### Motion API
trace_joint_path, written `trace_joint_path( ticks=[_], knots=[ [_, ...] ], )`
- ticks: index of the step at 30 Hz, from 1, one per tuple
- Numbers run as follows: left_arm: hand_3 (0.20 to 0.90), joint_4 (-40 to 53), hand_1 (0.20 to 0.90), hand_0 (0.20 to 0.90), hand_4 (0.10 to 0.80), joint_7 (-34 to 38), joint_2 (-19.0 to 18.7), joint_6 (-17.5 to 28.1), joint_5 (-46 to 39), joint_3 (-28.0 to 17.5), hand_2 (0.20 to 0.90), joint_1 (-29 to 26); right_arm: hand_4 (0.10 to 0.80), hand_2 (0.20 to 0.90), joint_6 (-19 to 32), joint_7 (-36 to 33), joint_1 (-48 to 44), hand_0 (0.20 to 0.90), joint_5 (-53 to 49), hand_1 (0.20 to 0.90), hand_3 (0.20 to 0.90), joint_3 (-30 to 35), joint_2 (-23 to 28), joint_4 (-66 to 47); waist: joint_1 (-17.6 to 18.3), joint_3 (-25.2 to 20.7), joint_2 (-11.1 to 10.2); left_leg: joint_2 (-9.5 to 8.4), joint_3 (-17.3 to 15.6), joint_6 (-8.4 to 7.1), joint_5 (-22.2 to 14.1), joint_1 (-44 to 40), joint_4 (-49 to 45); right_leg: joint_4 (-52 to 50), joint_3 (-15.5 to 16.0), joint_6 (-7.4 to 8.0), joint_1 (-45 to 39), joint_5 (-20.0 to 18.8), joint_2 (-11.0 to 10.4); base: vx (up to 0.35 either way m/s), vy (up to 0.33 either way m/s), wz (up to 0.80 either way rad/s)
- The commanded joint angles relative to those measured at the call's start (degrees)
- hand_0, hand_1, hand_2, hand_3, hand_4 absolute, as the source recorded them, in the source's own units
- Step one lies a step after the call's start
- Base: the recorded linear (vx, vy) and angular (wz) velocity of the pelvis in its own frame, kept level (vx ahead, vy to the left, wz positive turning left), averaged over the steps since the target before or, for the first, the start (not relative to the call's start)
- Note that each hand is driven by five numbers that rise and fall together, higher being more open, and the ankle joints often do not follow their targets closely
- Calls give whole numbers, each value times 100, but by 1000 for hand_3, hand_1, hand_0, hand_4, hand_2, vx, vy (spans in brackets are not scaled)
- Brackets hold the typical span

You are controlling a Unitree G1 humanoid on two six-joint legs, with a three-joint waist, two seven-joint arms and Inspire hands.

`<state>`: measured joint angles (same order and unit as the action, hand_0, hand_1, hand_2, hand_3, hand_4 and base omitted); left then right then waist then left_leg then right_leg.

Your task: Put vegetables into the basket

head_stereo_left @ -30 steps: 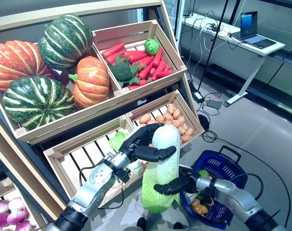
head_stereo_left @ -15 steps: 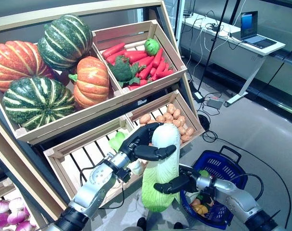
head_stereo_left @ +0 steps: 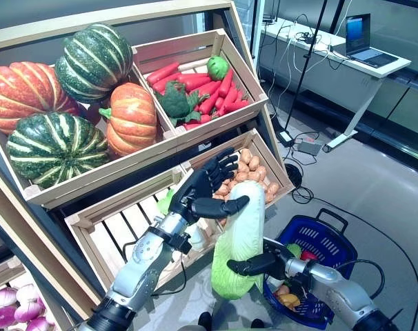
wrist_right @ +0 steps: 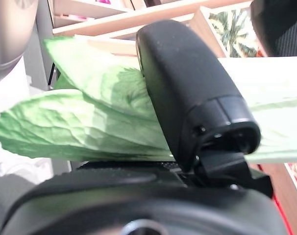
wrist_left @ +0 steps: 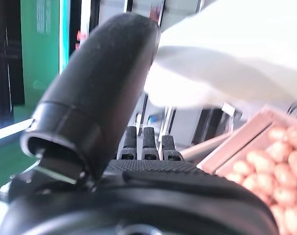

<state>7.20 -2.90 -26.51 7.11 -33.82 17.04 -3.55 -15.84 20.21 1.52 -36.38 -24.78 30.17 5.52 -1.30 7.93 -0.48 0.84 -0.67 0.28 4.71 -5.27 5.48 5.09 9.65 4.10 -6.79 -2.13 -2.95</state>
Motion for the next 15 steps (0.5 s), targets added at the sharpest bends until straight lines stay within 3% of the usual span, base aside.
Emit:
trace_joint_path(
  ticks=[1, 5, 7, 15],
  knots=[
    [900, 331, 900, 900, 800, 293, 68, 922, 176, -695, 900, -194, 400, 300, 1081, -576, -200, 300, -424, 300, 300, 699, -365, -528, -44, -185, -199, -44, -39, -232, -688, -212, -48, -9, -73, 373, -87, 54, -329, 37, -53, 0],
    [900, 503, 900, 900, 800, 743, 120, 865, 233, -1115, 900, 204, 400, 300, 1329, -1233, 220, 300, -583, 300, 300, 1191, -564, -687, 18, -170, -204, -18, -55, -229, -683, -156, -48, -9, -115, 363, -15, 55, -299, 22, -51, 0],
    [900, 419, 900, 900, 800, 1054, 146, 1025, 298, -1276, 900, 317, 400, 300, 1762, -1679, 343, 300, -821, 300, 300, 1474, -758, -638, 58, -68, -198, -3, -64, -222, -648, -39, -48, -10, -141, 340, 93, 46, -269, -79, -68, 1],
    [900, 200, 900, 900, 800, 1905, 186, 1274, 551, -1319, 900, 23, 400, 300, 2860, -3408, -35, 300, -1177, 300, 300, 1918, -1264, -318, 98, 347, -116, 34, 6, -211, -556, 384, -48, -53, -206, 239, 501, 36, -169, -125, -46, -1]
  ],
)
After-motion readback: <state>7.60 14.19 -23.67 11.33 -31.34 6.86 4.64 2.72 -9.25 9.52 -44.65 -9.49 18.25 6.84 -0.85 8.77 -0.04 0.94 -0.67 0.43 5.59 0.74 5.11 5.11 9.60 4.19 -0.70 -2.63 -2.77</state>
